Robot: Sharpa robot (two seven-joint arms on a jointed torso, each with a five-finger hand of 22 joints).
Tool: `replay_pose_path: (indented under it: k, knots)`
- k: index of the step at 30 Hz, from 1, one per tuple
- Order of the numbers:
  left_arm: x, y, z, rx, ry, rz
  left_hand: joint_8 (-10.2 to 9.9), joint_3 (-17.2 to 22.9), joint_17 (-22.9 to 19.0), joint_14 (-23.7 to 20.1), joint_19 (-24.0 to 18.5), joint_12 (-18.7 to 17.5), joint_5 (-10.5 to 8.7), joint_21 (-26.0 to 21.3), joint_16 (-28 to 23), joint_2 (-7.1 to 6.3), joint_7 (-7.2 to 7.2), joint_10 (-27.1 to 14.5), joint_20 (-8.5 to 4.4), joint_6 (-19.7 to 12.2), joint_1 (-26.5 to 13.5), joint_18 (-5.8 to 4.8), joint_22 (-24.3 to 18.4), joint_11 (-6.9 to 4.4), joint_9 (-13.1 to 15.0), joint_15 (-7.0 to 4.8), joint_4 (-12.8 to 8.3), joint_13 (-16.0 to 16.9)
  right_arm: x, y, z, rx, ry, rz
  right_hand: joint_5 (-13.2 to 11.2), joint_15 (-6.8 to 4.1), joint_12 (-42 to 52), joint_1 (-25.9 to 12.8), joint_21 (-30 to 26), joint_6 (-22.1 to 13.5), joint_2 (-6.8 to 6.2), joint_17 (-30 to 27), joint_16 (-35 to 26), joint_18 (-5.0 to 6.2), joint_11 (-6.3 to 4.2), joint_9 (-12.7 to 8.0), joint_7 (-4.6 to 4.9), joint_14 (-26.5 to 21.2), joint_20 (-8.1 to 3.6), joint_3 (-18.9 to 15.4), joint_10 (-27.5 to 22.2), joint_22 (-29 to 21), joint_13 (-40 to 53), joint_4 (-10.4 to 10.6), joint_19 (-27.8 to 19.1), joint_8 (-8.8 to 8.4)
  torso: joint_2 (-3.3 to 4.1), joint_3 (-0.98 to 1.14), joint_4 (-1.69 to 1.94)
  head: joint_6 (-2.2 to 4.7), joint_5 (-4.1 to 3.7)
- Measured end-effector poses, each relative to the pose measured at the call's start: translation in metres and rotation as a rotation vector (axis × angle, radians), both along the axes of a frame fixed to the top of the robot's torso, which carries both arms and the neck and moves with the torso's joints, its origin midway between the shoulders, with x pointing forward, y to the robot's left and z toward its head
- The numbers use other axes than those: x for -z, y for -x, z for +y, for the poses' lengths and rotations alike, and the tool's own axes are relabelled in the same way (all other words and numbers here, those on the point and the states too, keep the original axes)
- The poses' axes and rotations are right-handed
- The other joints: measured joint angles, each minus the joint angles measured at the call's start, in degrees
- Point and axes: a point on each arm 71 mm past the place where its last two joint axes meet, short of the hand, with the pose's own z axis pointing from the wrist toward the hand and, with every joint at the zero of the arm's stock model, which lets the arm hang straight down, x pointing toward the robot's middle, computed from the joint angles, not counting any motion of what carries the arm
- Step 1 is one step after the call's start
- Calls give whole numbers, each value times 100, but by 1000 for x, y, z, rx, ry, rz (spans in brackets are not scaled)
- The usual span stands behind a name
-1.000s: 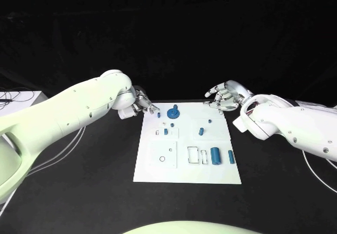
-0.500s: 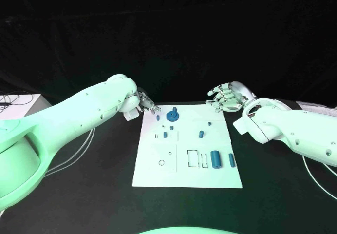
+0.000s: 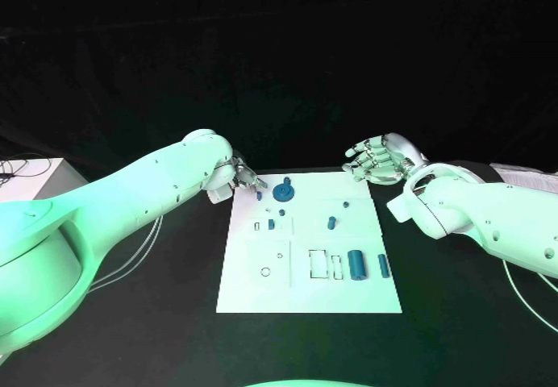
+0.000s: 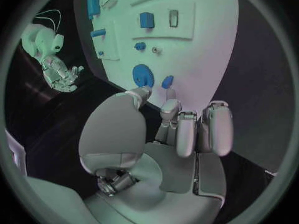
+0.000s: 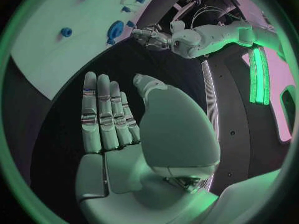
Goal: Assemble the parts on the task board
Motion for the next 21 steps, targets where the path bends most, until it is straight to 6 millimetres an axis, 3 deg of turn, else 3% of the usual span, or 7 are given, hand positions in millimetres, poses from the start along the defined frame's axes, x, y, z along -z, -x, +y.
replay_pose_path:
  k: [7, 21]
  knots:
    - [0, -1, 1, 2, -17, -7, 74, -116, 0, -14, 19, 0, 0, 0, 0, -15, 0, 20, -20, 0, -60, 1, 0, -20, 53, -27, -9, -1, -1, 0, 0, -3, -5, -6, 0, 20, -67, -23, 0, 0, -23, -71, -85, -1, 20, -19, 0, 20, 20, 16, 20, -124, -159, -16, -20, -42, 16, 9, -11, -9, 3]
    - [3, -1, 2, 11, -43, 3, 159, -139, 0, -14, 19, 0, 1, 18, 0, 24, -42, 20, -20, -42, 131, 1, -1, -20, 113, -27, -33, -37, -2, 0, 1, -5, -9, -8, 6, 20, -106, -23, 0, -1, -23, -101, -129, -2, 21, -20, -1, 20, 20, 32, 20, -187, -230, -32, -20, -47, 23, 1, -12, -38, -5]
